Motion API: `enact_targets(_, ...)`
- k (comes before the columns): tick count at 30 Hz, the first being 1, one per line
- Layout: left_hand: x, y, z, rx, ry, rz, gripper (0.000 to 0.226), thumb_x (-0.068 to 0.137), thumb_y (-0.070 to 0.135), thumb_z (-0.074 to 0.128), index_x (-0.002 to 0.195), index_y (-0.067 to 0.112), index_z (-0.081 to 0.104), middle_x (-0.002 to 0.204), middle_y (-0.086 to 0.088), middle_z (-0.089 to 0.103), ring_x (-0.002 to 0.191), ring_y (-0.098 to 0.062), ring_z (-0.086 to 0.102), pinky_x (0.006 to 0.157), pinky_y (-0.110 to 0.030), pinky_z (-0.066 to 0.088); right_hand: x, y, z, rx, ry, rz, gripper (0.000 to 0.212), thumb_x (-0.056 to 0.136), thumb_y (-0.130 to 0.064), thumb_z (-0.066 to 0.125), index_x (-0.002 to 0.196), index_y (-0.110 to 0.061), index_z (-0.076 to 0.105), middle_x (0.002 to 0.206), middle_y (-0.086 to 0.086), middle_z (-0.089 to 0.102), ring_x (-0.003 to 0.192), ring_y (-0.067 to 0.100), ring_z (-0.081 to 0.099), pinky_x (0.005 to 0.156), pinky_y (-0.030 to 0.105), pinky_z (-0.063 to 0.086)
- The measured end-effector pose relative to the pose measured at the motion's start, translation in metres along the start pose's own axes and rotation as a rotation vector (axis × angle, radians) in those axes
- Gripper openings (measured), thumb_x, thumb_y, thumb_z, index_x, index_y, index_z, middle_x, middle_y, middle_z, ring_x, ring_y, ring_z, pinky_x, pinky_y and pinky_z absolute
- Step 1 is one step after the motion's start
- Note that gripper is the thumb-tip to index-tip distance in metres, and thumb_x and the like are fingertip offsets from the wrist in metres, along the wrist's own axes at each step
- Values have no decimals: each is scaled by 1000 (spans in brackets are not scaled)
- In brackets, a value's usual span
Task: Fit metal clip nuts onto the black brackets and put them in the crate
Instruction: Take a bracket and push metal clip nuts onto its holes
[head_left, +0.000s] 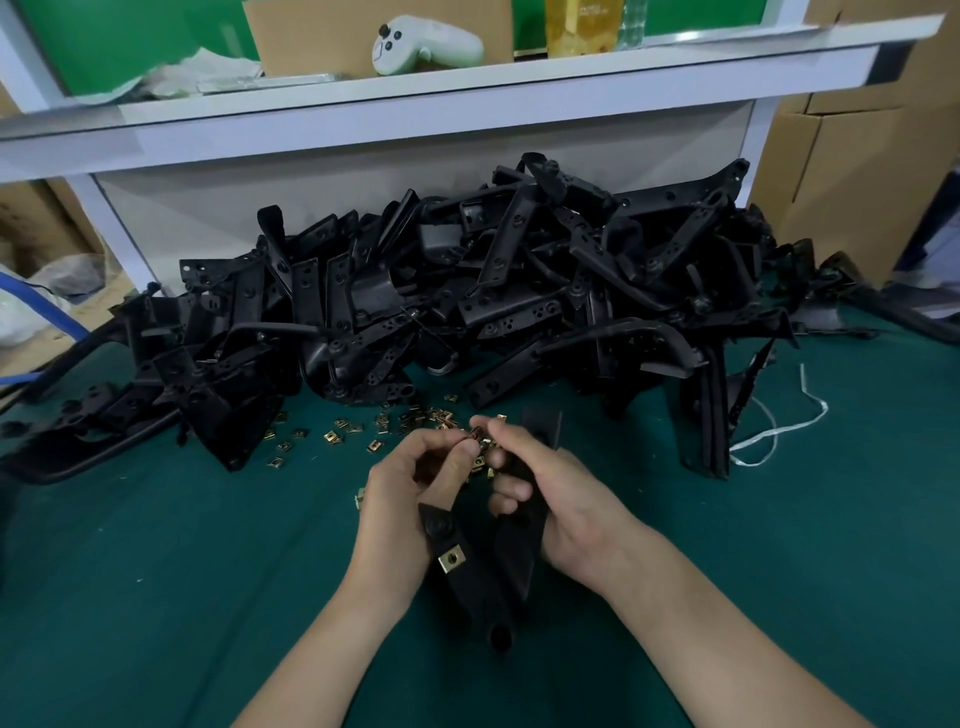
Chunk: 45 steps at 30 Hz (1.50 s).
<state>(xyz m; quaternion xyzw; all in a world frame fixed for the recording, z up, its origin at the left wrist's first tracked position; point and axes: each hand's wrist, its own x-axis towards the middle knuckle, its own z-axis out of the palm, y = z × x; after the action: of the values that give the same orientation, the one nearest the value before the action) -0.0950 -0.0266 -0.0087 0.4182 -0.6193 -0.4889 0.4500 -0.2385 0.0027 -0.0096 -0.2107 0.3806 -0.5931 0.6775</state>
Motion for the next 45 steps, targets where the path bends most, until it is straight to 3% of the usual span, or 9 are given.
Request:
enact_targets(4, -1, 1, 3, 14, -7, -20, 7, 93, 29, 70, 98, 29, 75, 86, 3, 78, 85, -21, 75, 88, -48, 59, 2, 2, -1, -33, 0, 37, 22, 78, -32, 85, 91, -16, 78, 65, -1, 46, 44, 8, 47, 47, 24, 47)
enact_targets(7, -2, 0, 0, -10, -8, 48, 13, 98, 27, 62, 103, 28, 74, 82, 11, 76, 77, -4, 70, 78, -24, 56, 3, 1, -2, 22, 45, 11, 12, 82, -27, 82, 83, -17, 77, 66, -1, 52, 45, 9, 48, 46, 24, 46)
enact_targets(9, -1, -1, -2, -35, 22, 78, 18, 102, 22, 56, 109, 26, 73, 80, 14, 72, 69, 2, 62, 67, -13, 50, 5, -1, -2, 126, 76, -14, 9, 84, -22, 78, 90, -15, 77, 69, -1, 56, 46, 8, 45, 45, 23, 45)
enact_targets(11, 2, -1, -5, -56, 64, 77, 21, 104, 18, 54, 113, 24, 71, 81, 17, 71, 72, 4, 62, 68, -10, 48, 6, -3, -4, 215, 90, -33, 17, 88, -18, 72, 104, -13, 74, 69, -2, 56, 46, 7, 43, 45, 22, 44)
enact_targets(15, 5, 0, -8, -65, 136, 109, 20, 103, 16, 55, 110, 29, 69, 81, 13, 69, 70, -3, 62, 67, -11, 49, 4, -12, -13, 317, 106, -66, 31, 90, -18, 68, 121, -13, 68, 66, -4, 53, 45, 6, 42, 46, 21, 45)
enact_targets(19, 5, 0, -11, -72, 161, 125, 16, 101, 21, 59, 106, 30, 72, 81, 14, 70, 73, -2, 63, 71, -12, 50, 4, -19, -22, 400, 125, -92, 42, 83, -18, 72, 124, -16, 66, 63, -7, 50, 44, 5, 41, 49, 21, 47)
enact_targets(26, -1, 5, -7, -73, 116, 140, 17, 97, 20, 63, 108, 30, 71, 92, 16, 74, 85, 3, 67, 77, -9, 49, 5, -22, -25, 456, 138, -114, 34, 83, -20, 73, 116, -20, 67, 64, -8, 49, 48, 6, 40, 51, 19, 44)
enact_targets(38, -2, 8, -6, -92, 107, 156, 23, 97, 12, 63, 109, 29, 71, 87, 18, 73, 80, 7, 64, 76, -9, 49, 6, -22, -28, 462, 128, -141, 26, 84, -19, 71, 110, -19, 66, 64, -7, 47, 43, 8, 42, 44, 23, 46)
enact_targets(45, -1, 8, -7, -98, 127, 133, 22, 97, 16, 62, 109, 30, 72, 94, 10, 77, 80, 3, 66, 77, -10, 51, 5, -23, -28, 461, 135, -151, 18, 93, -20, 66, 111, -19, 65, 63, -7, 48, 44, 7, 41, 45, 21, 45)
